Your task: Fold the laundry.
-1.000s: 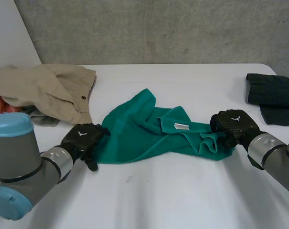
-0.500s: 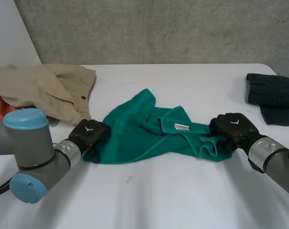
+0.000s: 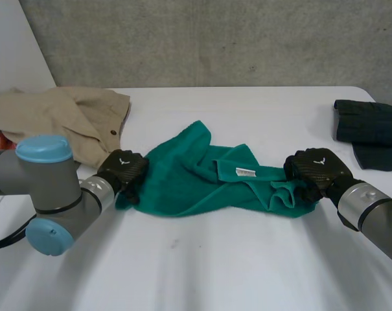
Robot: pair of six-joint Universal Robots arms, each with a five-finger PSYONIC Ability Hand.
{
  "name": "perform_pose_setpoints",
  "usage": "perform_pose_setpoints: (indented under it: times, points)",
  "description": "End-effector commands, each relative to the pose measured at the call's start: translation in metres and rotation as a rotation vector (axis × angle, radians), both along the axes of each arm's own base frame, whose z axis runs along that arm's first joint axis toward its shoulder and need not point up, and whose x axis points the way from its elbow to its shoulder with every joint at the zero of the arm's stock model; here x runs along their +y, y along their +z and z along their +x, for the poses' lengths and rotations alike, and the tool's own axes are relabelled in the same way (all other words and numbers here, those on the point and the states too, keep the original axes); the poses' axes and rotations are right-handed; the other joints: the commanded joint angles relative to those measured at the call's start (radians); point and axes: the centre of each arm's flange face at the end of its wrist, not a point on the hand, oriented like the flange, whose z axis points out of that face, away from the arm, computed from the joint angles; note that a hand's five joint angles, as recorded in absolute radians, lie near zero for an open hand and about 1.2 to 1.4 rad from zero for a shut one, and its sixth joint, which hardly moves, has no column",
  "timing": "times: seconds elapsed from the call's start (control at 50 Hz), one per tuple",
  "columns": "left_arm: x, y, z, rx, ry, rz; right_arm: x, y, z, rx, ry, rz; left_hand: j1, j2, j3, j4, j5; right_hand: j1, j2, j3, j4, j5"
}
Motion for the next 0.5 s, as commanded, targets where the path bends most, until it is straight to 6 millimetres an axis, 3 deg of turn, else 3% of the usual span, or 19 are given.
perform_pose_setpoints:
  times: [0.02,0.14,0.34,0.42,0.5]
  points:
    - [0.008,0.007,-0.002,-0.004,-0.01,0.007,0.0,0.0,0.0,0.001,-0.001,-0.002,-0.254,-0.282,-0.28,-0.282,0.04,0.307,0.225,0.215,0.202,0.271]
    - [0.017,0.014,0.0,-0.001,-0.016,-0.006,-0.001,0.001,-0.001,0.001,-0.003,-0.004,-0.307,-0.335,-0.333,-0.335,-0.013,0.307,0.225,0.215,0.202,0.271]
    - [0.029,0.007,0.004,-0.023,-0.013,0.031,-0.001,0.001,-0.003,0.001,-0.007,-0.002,-0.316,-0.344,-0.342,-0.344,-0.022,0.307,0.225,0.215,0.202,0.271]
    - [0.037,0.01,0.009,-0.023,-0.012,0.037,-0.001,0.0,-0.003,0.001,-0.006,-0.001,-0.489,-0.517,-0.515,-0.516,-0.195,0.307,0.225,0.215,0.202,0.271]
    - [0.039,0.011,0.009,-0.021,-0.017,0.03,-0.001,0.0,-0.003,0.0,-0.001,-0.001,-0.489,-0.517,-0.515,-0.517,-0.195,0.307,0.225,0.215,0.202,0.271]
